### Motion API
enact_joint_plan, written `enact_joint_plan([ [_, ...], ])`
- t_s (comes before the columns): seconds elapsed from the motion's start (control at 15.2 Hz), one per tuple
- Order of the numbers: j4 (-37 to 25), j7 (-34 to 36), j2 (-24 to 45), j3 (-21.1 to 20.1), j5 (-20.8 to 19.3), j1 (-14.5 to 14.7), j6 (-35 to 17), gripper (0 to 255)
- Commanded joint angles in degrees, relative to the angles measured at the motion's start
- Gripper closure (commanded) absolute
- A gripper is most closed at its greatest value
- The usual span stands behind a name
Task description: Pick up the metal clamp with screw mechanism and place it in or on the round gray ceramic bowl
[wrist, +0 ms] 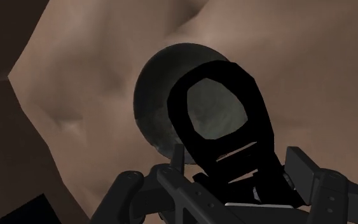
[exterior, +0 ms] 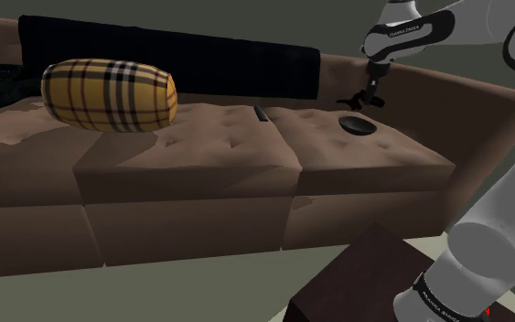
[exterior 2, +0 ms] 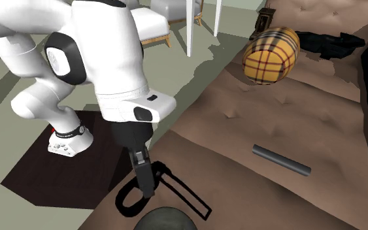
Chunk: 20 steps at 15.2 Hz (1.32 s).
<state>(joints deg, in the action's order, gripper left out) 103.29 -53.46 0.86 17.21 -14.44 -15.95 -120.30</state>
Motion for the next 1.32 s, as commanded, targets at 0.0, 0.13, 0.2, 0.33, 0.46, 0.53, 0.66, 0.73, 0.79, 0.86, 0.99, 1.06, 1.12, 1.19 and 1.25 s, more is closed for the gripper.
enact_joint_plan([
  [0.0,-3.73,-3.54,2.76,1.29,1.96,-1.4,0.35,255],
  [0.13,-7.33,-6.76,5.7,2.34,4.04,-2.96,0.58,255],
  [0.2,-9.29,-8.36,7.26,2.78,5.14,-3.82,0.8,255],
  [0.33,-9.46,-8.94,8.0,2.92,5.57,-4.29,0.17,255],
  [0.46,-7.97,-8.66,8.03,2.91,5.44,-4.28,-1.33,255],
  [0.53,-7.25,-8.52,8.07,2.92,5.38,-4.28,-2.08,255],
  [0.66,-5.86,-8.25,8.18,2.93,5.27,-4.28,-3.56,255],
  [0.73,-5.19,-8.12,8.26,2.93,5.23,-4.28,-4.29,255],
  [0.79,-4.54,-8.0,8.35,2.94,5.18,-4.29,-5.03,255],
  [0.86,-3.9,-7.87,8.45,2.94,5.14,-4.29,-5.76,255],
  [0.99,-2.66,-7.63,8.7,2.95,5.07,-4.31,-7.21,255],
  [1.06,-2.07,-7.51,8.84,2.96,5.04,-4.32,-7.93,255],
  [1.12,-1.49,-7.39,8.99,2.97,5.01,-4.34,-8.65,255],
  [1.19,-0.92,-7.28,9.15,2.97,4.99,-4.35,-9.37,255],
  [1.25,-0.37,-7.17,9.33,2.98,4.97,-4.37,-10.08,255],
])
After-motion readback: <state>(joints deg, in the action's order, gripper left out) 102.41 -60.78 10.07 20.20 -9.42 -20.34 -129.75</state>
